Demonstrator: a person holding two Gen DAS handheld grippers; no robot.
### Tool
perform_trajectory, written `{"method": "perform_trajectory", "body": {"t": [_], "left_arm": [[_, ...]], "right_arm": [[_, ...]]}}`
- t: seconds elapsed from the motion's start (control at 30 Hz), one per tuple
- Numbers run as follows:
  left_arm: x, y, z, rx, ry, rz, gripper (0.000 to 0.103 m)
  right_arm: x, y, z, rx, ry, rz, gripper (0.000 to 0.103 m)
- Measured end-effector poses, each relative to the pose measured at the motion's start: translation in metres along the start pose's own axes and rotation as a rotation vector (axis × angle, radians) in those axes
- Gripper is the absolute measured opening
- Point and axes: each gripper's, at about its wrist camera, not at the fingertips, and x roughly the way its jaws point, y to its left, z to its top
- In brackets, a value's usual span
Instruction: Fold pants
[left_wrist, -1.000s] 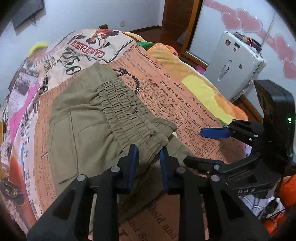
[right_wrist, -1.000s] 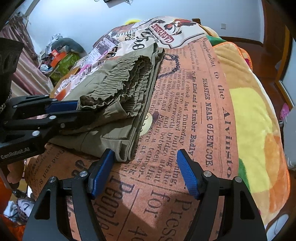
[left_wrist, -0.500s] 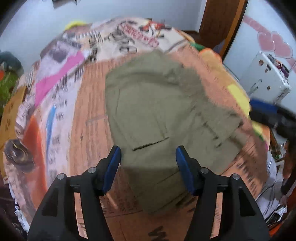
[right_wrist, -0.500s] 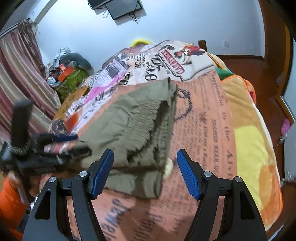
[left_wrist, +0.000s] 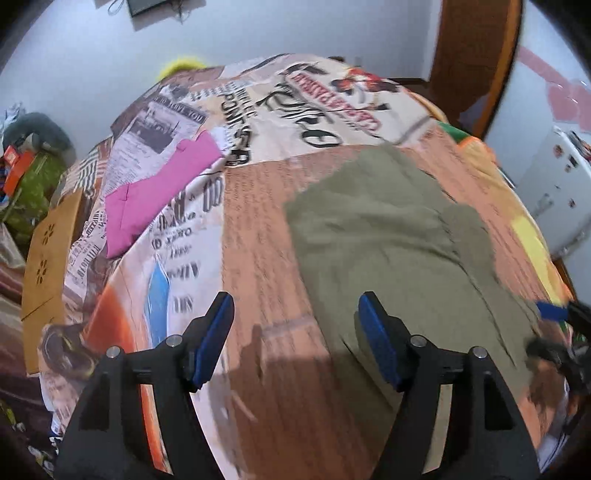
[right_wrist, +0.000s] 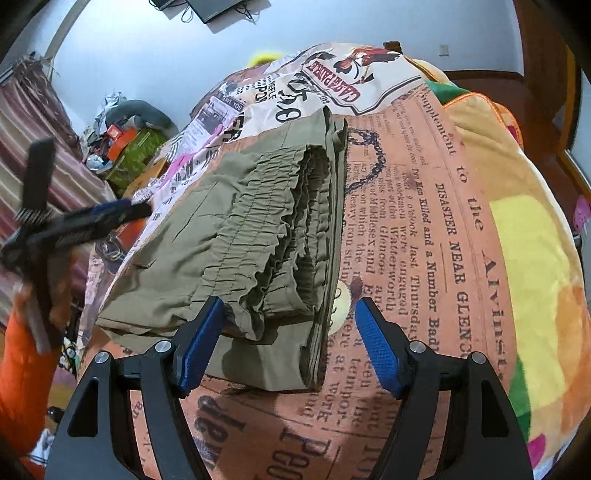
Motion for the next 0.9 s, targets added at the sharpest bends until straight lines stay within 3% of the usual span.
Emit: {"method": "perform_trajectory", "body": {"t": [0.27,0.47,0.6,0.67,0.7,0.73,0.9], "left_arm": [[0.073,0.022,0.054,-0.075,0.104,-0.05,0.069],[0.121,0.019,0.063,-0.089,0.196,-0.12,0.069],[0.13,0.013,0.064,-0.089,0.18,-0.145,0.069],[0.131,0.008,0.064,-0.073,0.166,-0.144,0.063],[0.131,0.006,0.064,-0.067,0.163,-0.151,0.047],[0.13,0.005,0.065,-0.067,0.16,-0.157,0.026],[0.127,0.01,0.064,-0.088,0.159,-0.143,0.015]], "right_arm": [[-0.01,-0.003,0.008,0.018,-0.028,-0.018,0.07],[-0.012,-0.009,0.017,0.028,-0.035,-0.018,0.07],[-0.009,-0.006,0.023,0.007,-0.039,-0.03,0.07],[-0.008,-0.005,0.024,0.005,-0.041,-0.028,0.07],[-0.008,-0.004,0.025,0.006,-0.044,-0.025,0.07],[-0.009,-0.004,0.026,0.007,-0.047,-0.022,0.07],[-0.017,-0.003,0.027,0.01,-0.071,-0.025,0.07]]}}
